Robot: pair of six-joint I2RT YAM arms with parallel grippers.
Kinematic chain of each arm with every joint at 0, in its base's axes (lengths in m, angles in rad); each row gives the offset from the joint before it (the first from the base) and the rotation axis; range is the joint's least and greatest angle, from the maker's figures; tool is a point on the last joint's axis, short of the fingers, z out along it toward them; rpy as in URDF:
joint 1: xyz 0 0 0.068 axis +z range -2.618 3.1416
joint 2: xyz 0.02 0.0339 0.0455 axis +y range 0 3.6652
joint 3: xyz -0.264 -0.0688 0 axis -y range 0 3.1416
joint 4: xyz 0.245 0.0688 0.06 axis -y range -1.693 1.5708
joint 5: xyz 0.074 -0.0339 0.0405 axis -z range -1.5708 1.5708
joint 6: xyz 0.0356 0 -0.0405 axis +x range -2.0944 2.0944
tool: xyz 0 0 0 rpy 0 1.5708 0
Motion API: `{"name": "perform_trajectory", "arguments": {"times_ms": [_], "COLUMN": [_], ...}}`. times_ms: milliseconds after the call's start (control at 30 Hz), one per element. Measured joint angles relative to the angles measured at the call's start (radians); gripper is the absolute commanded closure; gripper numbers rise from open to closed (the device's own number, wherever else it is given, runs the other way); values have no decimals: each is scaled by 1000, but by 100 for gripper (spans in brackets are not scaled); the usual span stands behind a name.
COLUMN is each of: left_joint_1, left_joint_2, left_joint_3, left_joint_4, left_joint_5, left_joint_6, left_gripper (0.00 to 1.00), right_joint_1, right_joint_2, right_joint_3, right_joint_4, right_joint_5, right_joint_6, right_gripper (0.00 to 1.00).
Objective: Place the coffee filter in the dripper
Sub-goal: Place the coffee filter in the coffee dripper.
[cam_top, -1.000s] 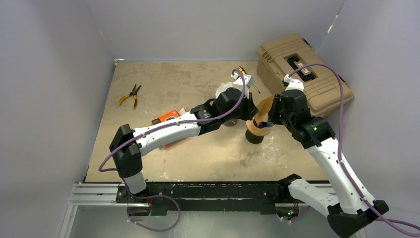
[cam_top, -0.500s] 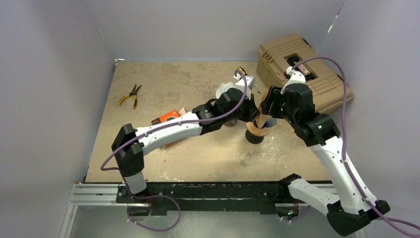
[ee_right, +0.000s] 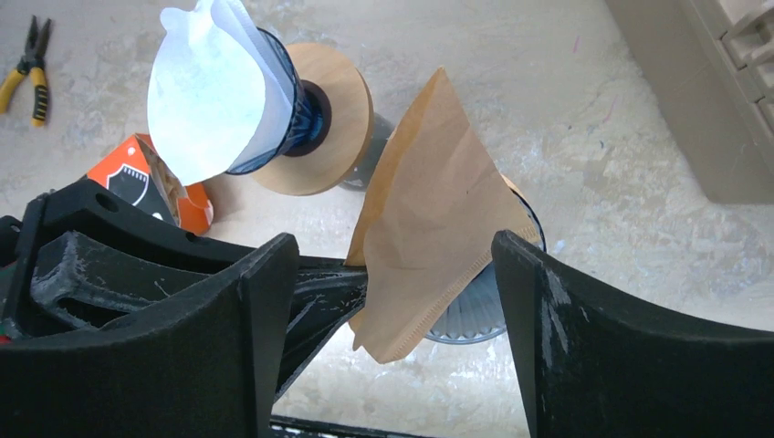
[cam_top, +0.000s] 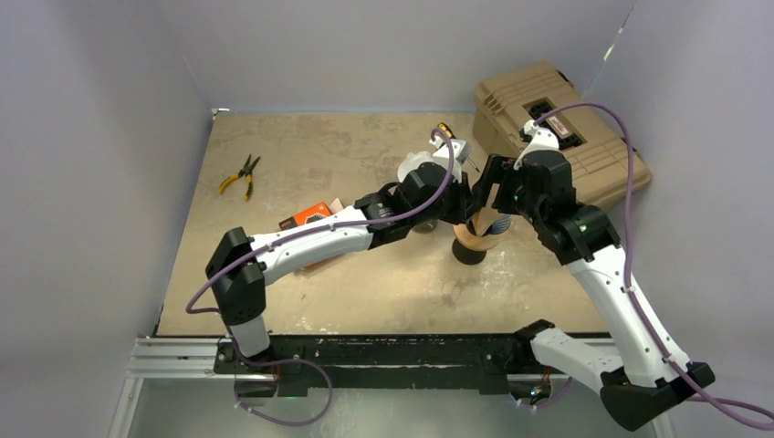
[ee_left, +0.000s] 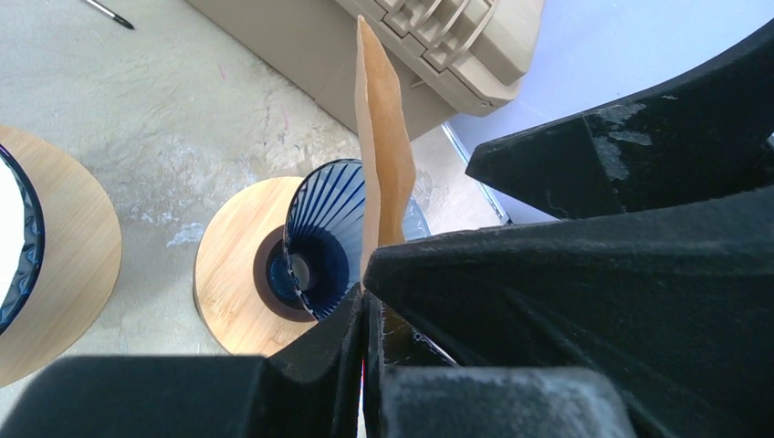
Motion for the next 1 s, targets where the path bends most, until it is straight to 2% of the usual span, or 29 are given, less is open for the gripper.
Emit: {"name": "perform_trajectory", "arguments": {"times_ms": [133, 367, 567, 867, 1000], "left_joint_1": [0, 0, 0, 8, 6], "left_joint_2": [-3, -9, -36, -51, -61], "left_joint_3": [-23, -55, -64, -76, -76], "left_joint_4": [20, 71, 94, 96, 96], "left_joint_5": [-1, -6, -19, -32, -36], "left_joint_6": [-2, -18, -18, -19, -18], "left_gripper": [100, 100, 100, 100, 100], "right_joint_1": [-2, 4, 5, 5, 5], "right_joint_2": [-27, -84, -79, -53, -48], "right_joint_3": [-16, -30, -63, -83, -82], "right_joint_4": [6, 5, 6, 5, -8], "right_joint_5": [-10, -39, -50, -41, -17], "right_joint_6": [-5, -6, -7, -14, -16], "right_gripper": [17, 33, 37, 77, 82]}}
